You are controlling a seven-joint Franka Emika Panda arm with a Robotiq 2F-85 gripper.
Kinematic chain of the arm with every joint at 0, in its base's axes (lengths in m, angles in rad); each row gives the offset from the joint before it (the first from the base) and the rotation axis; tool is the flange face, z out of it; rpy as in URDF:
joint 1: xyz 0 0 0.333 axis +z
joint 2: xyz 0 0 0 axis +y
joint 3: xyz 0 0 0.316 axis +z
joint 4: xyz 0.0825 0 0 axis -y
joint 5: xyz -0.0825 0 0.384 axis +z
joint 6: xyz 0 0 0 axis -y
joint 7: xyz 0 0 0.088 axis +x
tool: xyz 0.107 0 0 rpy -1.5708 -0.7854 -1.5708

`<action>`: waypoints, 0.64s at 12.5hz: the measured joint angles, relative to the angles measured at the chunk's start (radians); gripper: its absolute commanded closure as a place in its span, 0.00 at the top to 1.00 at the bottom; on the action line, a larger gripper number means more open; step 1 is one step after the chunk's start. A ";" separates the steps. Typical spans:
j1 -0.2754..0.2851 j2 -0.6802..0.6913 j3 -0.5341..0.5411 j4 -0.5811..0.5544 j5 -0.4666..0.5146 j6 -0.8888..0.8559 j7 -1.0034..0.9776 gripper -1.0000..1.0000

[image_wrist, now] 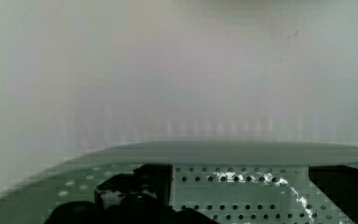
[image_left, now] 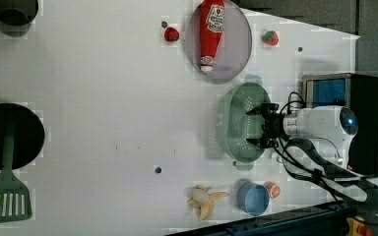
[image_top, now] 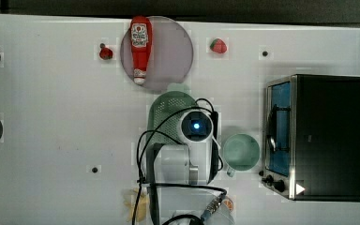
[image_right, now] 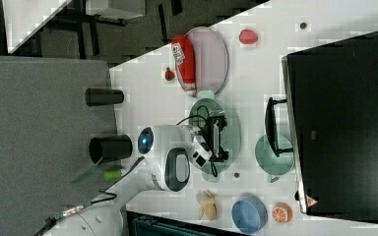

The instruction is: Drag strainer left to right.

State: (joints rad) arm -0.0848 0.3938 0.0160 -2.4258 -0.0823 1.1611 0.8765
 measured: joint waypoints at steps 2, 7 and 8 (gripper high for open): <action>-0.001 -0.004 -0.027 -0.002 -0.017 0.000 -0.074 1.00; 0.016 0.004 -0.093 0.020 -0.026 -0.011 -0.129 1.00; 0.007 0.001 -0.095 0.018 -0.021 -0.027 -0.146 1.00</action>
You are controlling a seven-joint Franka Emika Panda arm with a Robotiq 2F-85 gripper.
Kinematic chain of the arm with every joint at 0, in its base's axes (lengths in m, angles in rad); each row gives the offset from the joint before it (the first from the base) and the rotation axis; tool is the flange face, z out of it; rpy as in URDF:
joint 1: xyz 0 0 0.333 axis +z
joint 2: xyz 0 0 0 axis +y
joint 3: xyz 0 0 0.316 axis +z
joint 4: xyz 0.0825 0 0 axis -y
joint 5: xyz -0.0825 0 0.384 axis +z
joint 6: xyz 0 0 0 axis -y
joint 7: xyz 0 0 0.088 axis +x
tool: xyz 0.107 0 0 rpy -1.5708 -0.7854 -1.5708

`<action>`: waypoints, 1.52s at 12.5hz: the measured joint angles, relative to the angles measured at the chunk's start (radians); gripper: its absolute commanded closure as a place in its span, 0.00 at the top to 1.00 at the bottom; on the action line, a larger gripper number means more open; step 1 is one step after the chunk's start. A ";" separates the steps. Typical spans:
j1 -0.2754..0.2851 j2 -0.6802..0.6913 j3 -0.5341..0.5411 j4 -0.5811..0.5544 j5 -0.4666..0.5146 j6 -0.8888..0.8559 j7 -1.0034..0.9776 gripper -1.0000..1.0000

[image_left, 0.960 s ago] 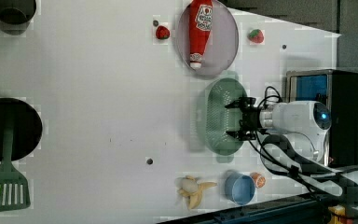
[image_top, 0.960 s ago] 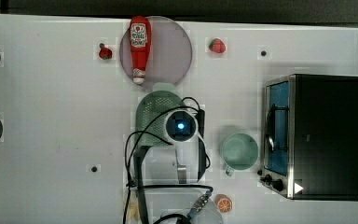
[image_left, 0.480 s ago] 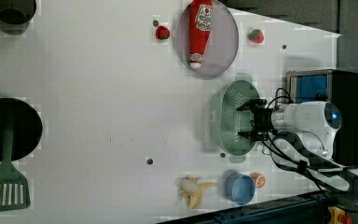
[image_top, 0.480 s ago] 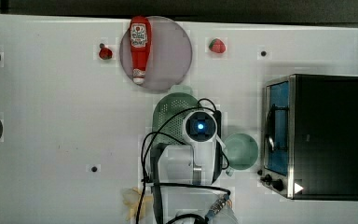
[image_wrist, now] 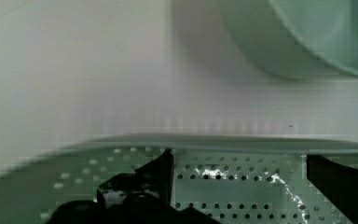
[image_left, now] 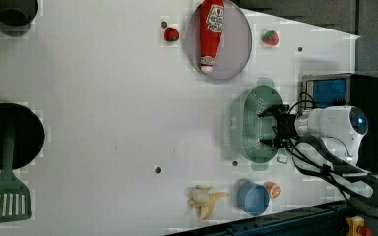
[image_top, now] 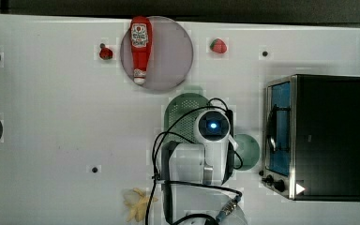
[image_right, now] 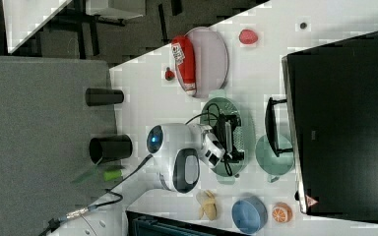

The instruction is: Drag strainer left to right.

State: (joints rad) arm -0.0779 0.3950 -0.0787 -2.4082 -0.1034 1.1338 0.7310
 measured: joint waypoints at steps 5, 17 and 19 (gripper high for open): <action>-0.029 -0.122 0.081 0.010 0.033 -0.112 -0.250 1.00; 0.006 -0.662 0.085 0.457 0.106 -1.112 -0.622 1.00; 0.003 -0.689 0.094 0.479 0.094 -1.128 -0.644 1.00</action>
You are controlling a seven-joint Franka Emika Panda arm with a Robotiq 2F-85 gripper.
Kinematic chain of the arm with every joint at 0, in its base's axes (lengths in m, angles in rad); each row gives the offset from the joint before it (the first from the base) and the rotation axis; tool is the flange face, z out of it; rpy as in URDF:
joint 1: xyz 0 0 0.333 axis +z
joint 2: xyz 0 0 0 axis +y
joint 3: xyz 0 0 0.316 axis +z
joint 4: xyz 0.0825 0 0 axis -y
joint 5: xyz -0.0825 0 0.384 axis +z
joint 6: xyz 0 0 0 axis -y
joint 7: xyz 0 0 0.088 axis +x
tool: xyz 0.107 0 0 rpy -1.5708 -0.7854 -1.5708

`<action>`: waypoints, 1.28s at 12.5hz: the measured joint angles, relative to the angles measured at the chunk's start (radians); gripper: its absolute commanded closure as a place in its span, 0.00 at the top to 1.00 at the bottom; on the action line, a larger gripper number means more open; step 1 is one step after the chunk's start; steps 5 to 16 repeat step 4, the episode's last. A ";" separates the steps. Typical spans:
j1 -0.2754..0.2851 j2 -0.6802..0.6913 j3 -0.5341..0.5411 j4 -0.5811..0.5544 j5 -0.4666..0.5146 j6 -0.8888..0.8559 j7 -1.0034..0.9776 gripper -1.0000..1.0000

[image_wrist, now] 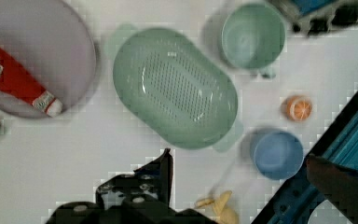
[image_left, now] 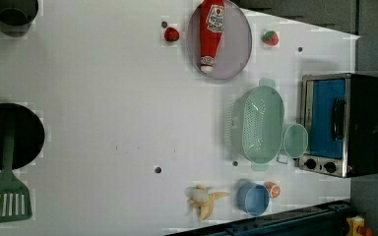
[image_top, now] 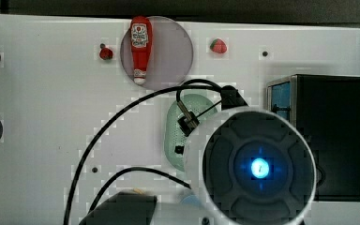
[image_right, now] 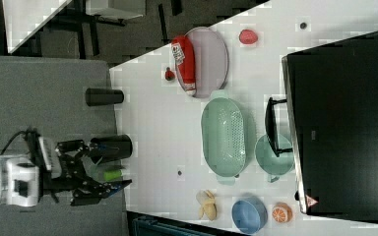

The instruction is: Drag strainer left to right.

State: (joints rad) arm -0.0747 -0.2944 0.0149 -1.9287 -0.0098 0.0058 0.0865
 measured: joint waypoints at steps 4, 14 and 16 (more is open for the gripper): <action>0.006 0.014 0.004 -0.014 0.025 -0.010 -0.015 1.00; 0.006 0.014 0.004 -0.014 0.025 -0.010 -0.015 1.00; 0.006 0.014 0.004 -0.014 0.025 -0.010 -0.015 1.00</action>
